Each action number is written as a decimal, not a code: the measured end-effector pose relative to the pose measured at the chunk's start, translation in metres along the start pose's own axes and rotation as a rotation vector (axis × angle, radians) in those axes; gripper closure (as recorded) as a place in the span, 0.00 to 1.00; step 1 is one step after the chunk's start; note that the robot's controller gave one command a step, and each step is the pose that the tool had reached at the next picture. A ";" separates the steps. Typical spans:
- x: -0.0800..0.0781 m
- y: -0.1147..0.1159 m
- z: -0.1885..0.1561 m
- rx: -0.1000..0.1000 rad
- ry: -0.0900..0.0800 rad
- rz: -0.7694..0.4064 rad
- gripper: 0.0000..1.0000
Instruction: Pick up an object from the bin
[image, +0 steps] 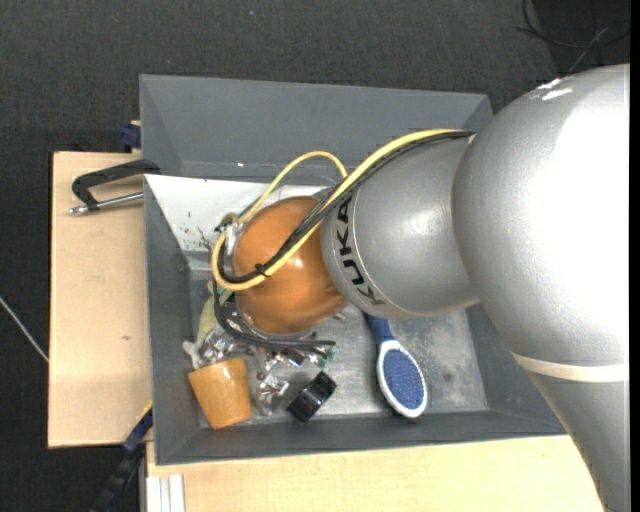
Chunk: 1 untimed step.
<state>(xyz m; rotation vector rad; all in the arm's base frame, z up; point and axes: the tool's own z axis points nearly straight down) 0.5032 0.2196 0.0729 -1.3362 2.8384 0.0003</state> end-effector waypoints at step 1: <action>-0.002 -0.003 -0.002 0.005 -0.012 0.004 1.00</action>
Offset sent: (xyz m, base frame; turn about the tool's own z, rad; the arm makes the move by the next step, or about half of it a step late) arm 0.0000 0.0000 0.0000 0.0000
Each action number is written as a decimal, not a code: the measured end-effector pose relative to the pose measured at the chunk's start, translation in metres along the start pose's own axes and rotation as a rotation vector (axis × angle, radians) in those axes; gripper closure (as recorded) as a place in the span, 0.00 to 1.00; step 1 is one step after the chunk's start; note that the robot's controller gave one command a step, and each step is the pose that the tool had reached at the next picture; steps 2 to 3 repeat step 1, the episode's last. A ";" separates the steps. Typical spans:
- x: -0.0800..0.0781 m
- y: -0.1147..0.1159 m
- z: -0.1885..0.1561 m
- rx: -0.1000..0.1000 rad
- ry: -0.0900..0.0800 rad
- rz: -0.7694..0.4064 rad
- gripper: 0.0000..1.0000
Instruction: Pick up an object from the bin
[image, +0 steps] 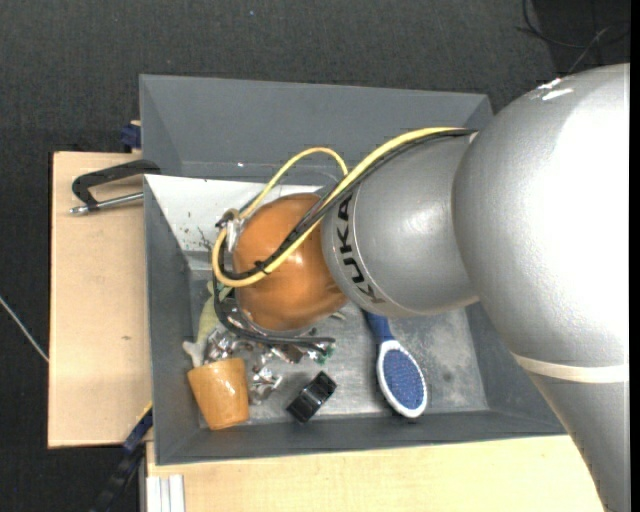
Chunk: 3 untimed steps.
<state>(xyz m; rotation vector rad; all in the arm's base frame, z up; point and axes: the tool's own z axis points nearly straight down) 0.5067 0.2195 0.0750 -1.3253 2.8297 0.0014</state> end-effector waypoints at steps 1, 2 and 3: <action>-0.009 -0.025 -0.136 -0.001 0.002 -0.239 1.00; -0.009 -0.025 -0.136 -0.001 0.002 -0.239 1.00; -0.009 -0.025 -0.136 -0.001 0.002 -0.239 1.00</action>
Offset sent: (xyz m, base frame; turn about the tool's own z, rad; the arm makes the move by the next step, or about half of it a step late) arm 0.0203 -0.0123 0.1312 -0.2405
